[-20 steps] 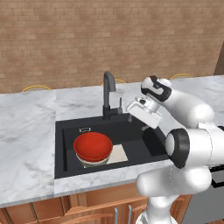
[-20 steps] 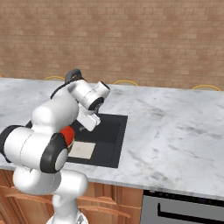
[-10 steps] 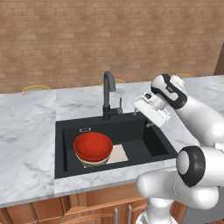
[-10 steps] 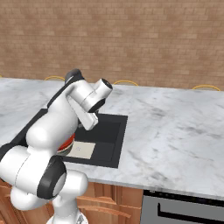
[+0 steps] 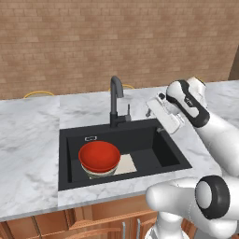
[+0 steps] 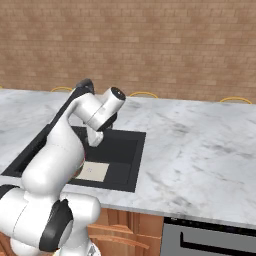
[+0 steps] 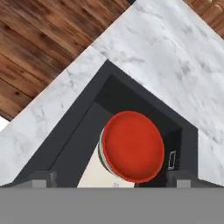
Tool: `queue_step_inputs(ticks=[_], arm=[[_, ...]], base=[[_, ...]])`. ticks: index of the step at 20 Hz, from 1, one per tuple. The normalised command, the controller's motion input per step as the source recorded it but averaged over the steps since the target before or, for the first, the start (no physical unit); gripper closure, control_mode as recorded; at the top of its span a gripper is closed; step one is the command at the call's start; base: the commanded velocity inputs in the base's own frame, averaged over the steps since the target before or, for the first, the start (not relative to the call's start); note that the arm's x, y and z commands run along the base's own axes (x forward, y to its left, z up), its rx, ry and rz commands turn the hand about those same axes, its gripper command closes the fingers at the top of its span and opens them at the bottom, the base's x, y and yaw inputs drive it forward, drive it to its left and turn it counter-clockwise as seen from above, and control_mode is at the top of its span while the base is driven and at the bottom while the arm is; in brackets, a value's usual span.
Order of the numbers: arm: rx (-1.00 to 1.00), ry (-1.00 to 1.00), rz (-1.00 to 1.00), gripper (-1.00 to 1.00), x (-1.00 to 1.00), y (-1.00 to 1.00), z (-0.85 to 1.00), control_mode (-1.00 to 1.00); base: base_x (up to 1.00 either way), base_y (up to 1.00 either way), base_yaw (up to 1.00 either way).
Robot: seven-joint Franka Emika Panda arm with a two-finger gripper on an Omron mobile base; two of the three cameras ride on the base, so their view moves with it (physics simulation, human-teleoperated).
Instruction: Pick the bowl and bowl and place them in the sink. Then turn on the water.
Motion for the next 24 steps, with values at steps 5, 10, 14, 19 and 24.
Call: queue_step_inputs(ticks=[5,10,14,19,24], arm=[[0.07,0.09,-0.46,-1.0,-0.15,0.0,0.1,-1.0],[0.19,0.0,-0.49,-1.0,-0.15,-0.01,0.0,-1.0],[0.21,0.0,-0.41,-1.0,0.0,-0.06,0.01,-1.0],[0.09,0.0,-0.35,-1.0,0.0,0.0,0.2,-1.0],[0.05,0.05,-0.35,-1.0,0.0,0.0,0.4,-1.0]], base=[[0.0,0.0,0.0],[0.0,0.0,0.0],[0.0,0.0,0.0],[0.0,0.0,0.0],[0.0,0.0,0.0]])
